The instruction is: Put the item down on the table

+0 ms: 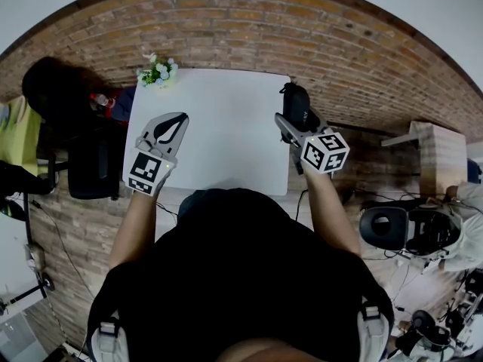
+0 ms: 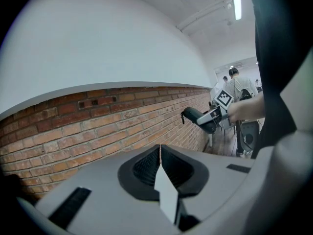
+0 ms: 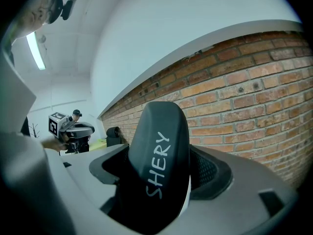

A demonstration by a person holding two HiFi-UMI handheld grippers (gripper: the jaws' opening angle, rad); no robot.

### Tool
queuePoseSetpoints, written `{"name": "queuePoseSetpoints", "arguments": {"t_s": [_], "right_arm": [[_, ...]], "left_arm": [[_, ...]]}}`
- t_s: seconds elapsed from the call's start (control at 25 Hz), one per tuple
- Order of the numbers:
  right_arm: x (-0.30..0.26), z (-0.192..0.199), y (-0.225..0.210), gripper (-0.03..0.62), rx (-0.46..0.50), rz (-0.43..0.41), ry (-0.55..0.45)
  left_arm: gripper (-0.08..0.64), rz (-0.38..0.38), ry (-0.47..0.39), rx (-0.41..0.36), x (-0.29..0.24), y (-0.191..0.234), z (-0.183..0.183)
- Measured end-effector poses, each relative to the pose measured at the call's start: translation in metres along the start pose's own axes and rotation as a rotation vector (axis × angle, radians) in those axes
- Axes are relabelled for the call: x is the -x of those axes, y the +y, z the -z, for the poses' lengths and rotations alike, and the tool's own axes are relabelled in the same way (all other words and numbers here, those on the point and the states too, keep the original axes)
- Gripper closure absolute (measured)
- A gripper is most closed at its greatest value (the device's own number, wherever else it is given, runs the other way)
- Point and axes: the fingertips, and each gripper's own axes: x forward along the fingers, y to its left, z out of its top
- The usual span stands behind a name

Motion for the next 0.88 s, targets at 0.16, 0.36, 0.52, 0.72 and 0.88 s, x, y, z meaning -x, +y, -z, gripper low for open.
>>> {"name": "queuePoseSetpoints", "arguments": {"t_s": [0.16, 0.36, 0.52, 0.72, 0.88], "right_arm": [[-0.004, 0.000, -0.004, 0.213, -0.009, 0.010, 0.005], [-0.011, 0.003, -0.010, 0.213, -0.007, 0.011, 0.021], [-0.017, 0.002, -0.015, 0.213, -0.013, 0.015, 0.024], [-0.028, 0.003, -0.019, 0.213, -0.009, 0.014, 0.037], [-0.036, 0.007, -0.025, 0.213, -0.018, 0.020, 0.048]], "left_arm": [[0.543, 0.008, 0.003, 0.005, -0.005, 0.004, 0.002], [0.543, 0.011, 0.004, 0.007, -0.013, 0.010, 0.004], [0.543, 0.019, 0.012, 0.009, -0.020, 0.014, 0.009], [0.543, 0.023, 0.012, 0.014, -0.027, 0.021, 0.010], [0.543, 0.028, 0.020, 0.016, -0.030, 0.024, 0.013]]}}
